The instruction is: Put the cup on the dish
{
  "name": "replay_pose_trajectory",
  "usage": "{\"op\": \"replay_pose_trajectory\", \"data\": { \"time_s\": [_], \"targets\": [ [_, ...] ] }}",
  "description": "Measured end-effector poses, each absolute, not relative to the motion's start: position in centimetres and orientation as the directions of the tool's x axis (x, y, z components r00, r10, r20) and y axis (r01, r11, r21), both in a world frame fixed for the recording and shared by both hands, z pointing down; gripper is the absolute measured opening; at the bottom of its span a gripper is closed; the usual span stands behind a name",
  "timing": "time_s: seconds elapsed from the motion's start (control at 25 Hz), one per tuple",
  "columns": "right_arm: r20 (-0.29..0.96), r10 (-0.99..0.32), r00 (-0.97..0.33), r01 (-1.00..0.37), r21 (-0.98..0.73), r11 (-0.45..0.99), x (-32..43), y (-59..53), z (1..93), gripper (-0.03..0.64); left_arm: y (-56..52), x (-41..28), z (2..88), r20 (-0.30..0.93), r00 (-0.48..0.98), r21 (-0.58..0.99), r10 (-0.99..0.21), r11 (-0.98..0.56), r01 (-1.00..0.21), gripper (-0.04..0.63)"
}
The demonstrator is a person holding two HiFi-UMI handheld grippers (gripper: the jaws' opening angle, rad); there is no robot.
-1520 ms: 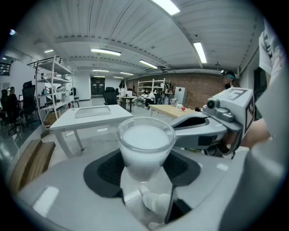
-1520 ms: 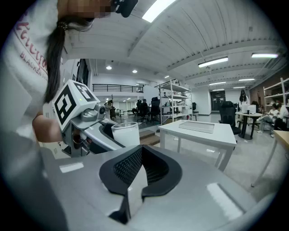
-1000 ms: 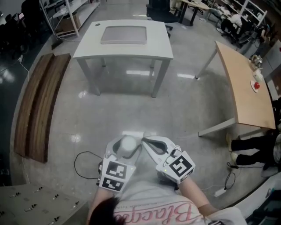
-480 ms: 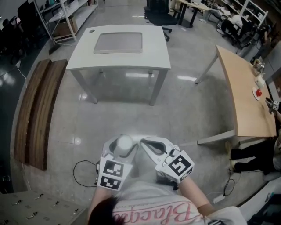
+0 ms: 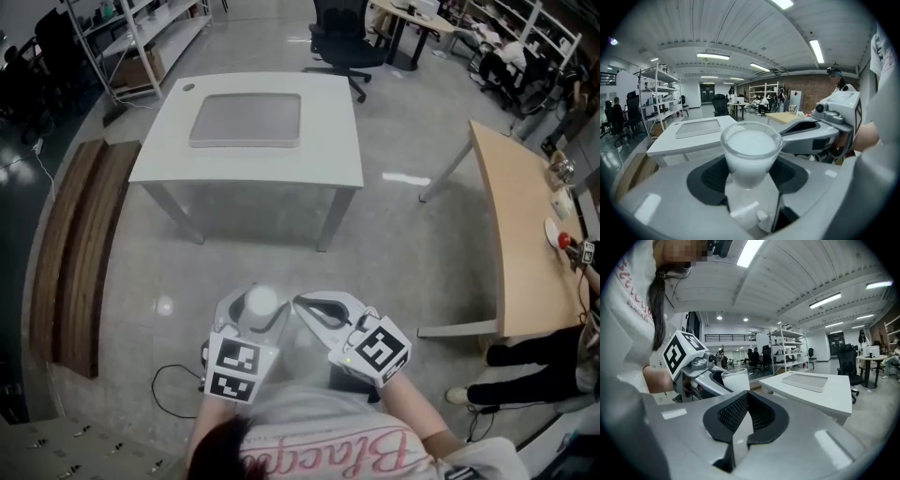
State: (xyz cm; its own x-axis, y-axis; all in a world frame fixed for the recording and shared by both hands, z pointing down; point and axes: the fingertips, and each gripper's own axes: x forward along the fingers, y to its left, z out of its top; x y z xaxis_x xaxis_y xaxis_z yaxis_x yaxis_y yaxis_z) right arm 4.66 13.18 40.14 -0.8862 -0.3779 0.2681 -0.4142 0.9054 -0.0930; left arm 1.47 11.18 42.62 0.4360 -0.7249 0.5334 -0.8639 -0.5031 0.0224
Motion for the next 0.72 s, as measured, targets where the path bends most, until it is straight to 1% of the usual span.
{"op": "replay_pose_trajectory", "data": {
  "time_s": [0.24,0.72],
  "targets": [
    [0.302,-0.326,-0.896,-0.367,-0.092,0.925,5.4,9.6,40.0,0.002,6.6,1.9,41.9,0.513,0.41,0.03,-0.754,-0.461,-0.887,0.258],
    [0.282,-0.306,-0.909,-0.344,-0.092,0.935,4.9,4.3,40.0,0.002,1.3,0.7,42.2,0.511,0.383,0.046,-0.77,-0.42,-0.906,0.258]
  ]
}}
